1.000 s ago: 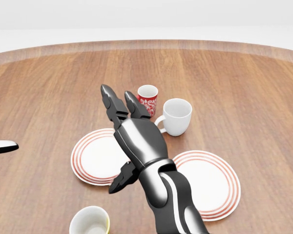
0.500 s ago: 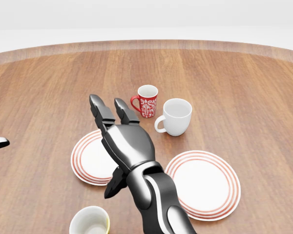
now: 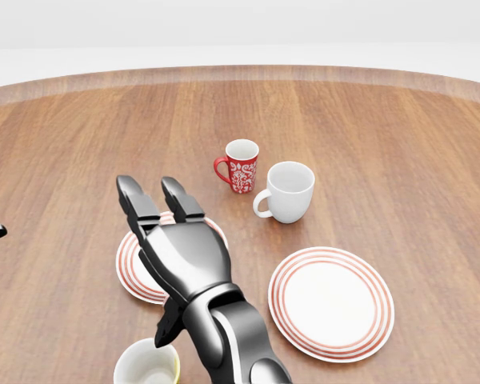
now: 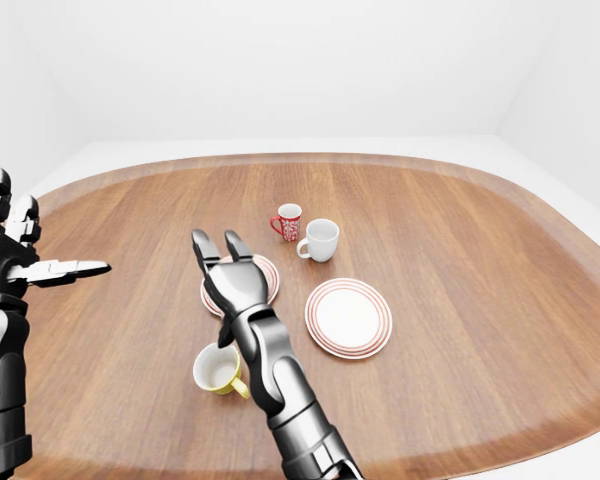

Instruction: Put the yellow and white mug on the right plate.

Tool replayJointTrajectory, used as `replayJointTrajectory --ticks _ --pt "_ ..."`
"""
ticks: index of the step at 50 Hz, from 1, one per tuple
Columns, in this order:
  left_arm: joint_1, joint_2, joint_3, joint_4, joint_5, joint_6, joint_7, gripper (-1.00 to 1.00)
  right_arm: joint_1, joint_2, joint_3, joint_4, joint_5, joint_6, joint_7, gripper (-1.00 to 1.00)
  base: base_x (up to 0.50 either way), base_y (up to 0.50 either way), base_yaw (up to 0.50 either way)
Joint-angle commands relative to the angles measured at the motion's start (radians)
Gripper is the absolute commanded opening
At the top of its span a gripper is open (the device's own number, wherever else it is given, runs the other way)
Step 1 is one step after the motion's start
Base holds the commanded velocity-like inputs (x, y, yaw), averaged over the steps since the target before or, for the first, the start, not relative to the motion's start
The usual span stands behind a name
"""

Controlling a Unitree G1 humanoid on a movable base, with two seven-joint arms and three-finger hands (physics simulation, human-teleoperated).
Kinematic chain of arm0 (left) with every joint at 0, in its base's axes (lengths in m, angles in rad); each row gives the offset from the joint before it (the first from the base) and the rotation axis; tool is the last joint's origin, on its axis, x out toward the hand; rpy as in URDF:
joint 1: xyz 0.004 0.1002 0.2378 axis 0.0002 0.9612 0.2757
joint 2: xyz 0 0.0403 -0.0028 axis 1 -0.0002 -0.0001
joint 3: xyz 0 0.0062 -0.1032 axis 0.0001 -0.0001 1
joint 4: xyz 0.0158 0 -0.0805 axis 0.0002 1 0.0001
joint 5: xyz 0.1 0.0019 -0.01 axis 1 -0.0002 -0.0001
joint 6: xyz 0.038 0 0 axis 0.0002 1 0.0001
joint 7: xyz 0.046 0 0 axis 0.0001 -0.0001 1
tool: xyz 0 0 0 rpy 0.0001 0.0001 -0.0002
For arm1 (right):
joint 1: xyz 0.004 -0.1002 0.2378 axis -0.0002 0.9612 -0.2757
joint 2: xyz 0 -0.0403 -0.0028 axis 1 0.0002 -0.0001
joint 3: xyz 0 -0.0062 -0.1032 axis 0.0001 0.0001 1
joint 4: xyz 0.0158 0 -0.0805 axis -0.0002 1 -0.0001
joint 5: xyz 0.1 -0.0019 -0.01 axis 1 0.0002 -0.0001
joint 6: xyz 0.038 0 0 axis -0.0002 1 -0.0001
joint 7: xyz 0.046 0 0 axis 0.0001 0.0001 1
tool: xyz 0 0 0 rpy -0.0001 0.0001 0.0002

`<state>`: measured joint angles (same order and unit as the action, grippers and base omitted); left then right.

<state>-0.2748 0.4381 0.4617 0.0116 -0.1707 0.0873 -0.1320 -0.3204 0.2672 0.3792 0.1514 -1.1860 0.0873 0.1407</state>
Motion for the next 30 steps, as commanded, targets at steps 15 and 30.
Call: replayJointTrajectory --ticks 15,30 --pt "-0.006 0.007 -0.002 0.022 -0.002 0.0 0.006 1.0 0.151 -0.006 0.116 -0.053 -0.075 0.0 -0.025 1.0 0.0 0.0 0.0" --pt "-0.004 0.005 -0.003 0.017 0.001 0.0 0.004 1.0 0.157 -0.016 0.108 0.092 -0.067 -0.04 -0.128 1.0 0.0 0.0 0.0"
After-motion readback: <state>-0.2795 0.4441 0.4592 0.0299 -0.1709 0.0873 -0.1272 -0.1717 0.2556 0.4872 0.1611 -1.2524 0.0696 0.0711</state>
